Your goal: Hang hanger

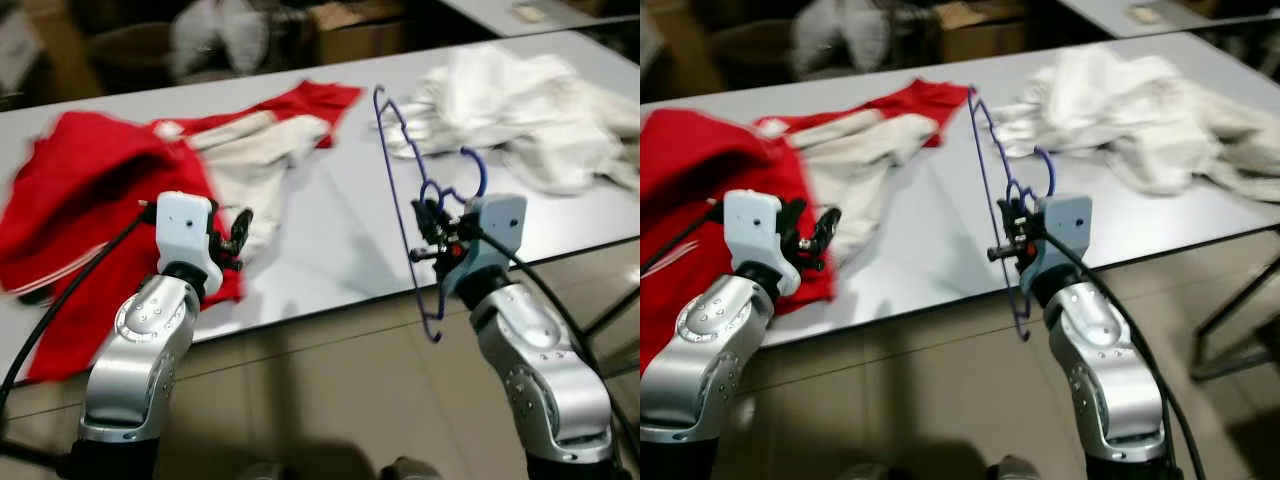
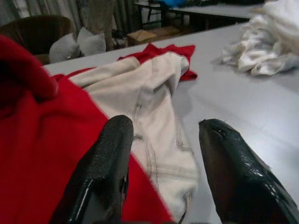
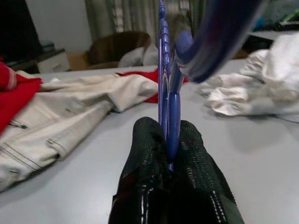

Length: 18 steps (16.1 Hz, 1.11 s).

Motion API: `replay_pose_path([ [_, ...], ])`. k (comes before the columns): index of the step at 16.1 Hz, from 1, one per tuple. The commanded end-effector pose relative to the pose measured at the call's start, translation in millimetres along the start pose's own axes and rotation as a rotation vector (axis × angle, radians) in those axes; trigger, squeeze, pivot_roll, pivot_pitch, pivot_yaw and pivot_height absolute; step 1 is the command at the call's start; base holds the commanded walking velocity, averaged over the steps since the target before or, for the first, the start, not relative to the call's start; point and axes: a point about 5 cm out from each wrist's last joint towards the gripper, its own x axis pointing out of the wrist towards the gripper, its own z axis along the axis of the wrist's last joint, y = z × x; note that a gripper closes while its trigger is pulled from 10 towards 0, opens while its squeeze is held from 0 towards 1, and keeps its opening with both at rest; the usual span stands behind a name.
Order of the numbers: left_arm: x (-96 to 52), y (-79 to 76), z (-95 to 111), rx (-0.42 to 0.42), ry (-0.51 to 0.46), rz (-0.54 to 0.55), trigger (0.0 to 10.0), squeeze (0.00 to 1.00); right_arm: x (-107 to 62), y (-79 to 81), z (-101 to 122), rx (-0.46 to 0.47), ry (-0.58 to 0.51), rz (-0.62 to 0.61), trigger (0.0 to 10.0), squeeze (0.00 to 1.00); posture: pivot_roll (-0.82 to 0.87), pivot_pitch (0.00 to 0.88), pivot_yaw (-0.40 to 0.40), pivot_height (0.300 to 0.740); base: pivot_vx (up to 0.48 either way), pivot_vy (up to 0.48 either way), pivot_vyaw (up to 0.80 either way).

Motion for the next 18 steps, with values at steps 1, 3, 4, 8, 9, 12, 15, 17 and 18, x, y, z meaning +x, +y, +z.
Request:
replay_pose_path([
  [1,-2.4,-7.0,0.2,0.011,0.0,-0.029,10.0,0.0,-2.3,-4.5,-5.1,-0.005,0.018,-0.011,10.0,0.0,-0.15,0.088,0.064,0.74,0.0,0.364,0.0],
  [3,-7.7,0.2,-6.7,0.01,0.024,0.018,10.0,0.0,-1.4,1.2,-5.1,-0.004,0.019,0.019,10.0,0.0,-0.15,0.075,0.053,0.74,0.0,0.366,0.0],
  [4,-6.2,0.4,-5.3,0.01,0.018,0.021,10.0,0.0,0.1,4.5,-4.1,-0.007,0.016,0.041,10.0,0.0,-0.15,0.075,0.053,0.74,0.0,0.368,0.0],
  [8,-9.3,-5.5,-0.8,0.036,-0.011,0.026,10.0,0.02,-4.3,3.3,-8.7,-0.006,0.025,0.051,10.0,0.0,-0.15,0.082,0.048,0.74,0.0,-0.147,0.0],
  [9,-8.6,-5.9,-2.3,0.038,-0.009,0.031,10.0,0.02,-4.7,3.1,-8.6,-0.007,0.025,0.049,10.0,0.0,-0.16,0.079,0.048,0.74,0.0,-0.48,0.0],
  [12,-1.1,0.3,0.8,-0.012,-0.027,0.107,10.0,0.04,-2.5,-3.1,-4.9,-0.019,0.019,0.044,10.0,0.0,-0.16,0.087,0.061,0.74,0.0,-0.32,0.0],
  [15,-6.9,3.4,-2.8,-0.019,-0.026,0.061,10.0,1.0,-5.9,-7.4,-8.2,-0.016,0.029,0.026,10.0,0.0,-0.17,0.067,0.056,0.74,0.0,0.0,0.0],
  [17,-6.2,3.4,-4.8,-0.012,-0.018,0.059,10.0,1.0,-5.9,-6.5,-8.7,-0.017,0.032,0.031,10.0,0.0,-0.17,0.064,0.056,0.74,0.0,0.0,0.0],
  [18,-2.4,4.0,-6.3,-0.009,-0.013,0.078,10.0,1.0,-4.6,-7.1,-7.8,-0.026,0.031,0.034,10.0,0.0,-0.17,0.07,0.063,0.74,0.0,0.0,0.0],
])
